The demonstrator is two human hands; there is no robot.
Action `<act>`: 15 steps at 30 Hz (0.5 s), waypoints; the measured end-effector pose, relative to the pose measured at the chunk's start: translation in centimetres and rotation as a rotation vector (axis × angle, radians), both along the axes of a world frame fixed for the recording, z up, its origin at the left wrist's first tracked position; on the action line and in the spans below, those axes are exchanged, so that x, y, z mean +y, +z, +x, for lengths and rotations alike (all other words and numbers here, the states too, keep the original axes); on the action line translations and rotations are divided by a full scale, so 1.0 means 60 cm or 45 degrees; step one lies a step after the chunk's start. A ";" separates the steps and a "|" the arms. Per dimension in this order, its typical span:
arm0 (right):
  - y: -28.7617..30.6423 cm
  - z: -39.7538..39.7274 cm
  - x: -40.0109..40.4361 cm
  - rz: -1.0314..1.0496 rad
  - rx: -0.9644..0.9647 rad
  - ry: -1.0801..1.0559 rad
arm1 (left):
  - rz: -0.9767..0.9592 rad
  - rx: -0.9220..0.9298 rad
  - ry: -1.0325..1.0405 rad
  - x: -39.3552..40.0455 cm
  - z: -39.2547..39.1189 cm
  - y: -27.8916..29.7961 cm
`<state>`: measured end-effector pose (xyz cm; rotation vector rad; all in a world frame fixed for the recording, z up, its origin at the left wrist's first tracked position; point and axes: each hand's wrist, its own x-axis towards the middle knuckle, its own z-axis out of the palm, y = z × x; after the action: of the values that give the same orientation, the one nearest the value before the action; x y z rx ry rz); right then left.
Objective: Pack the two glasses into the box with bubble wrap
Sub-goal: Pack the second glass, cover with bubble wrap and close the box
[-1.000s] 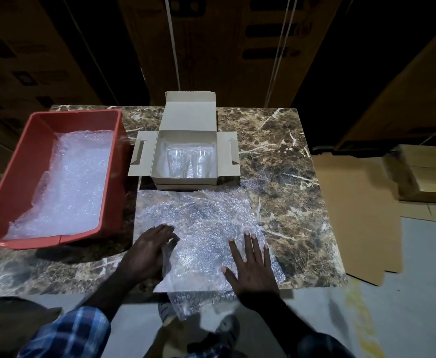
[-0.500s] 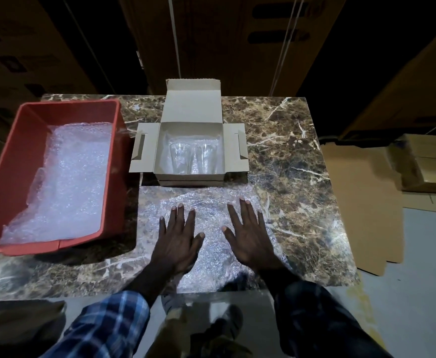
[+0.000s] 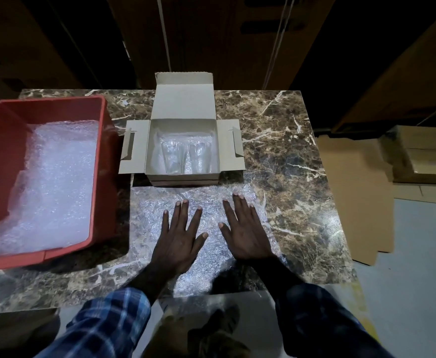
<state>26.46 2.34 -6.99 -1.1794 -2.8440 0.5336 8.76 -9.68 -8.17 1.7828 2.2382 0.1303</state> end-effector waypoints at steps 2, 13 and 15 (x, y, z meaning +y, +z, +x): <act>-0.003 -0.004 0.003 -0.015 -0.014 0.043 | 0.002 0.014 -0.007 0.005 0.000 0.001; -0.001 0.090 0.006 0.041 -0.045 0.046 | 0.081 -0.061 0.107 -0.047 -0.009 0.004; -0.007 0.101 -0.020 0.086 0.030 0.259 | 0.114 -0.052 0.001 -0.066 0.018 0.003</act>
<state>32.54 1.17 -7.44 -0.8735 -2.9538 0.4488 9.82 -13.64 -8.01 1.8072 2.2379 0.2685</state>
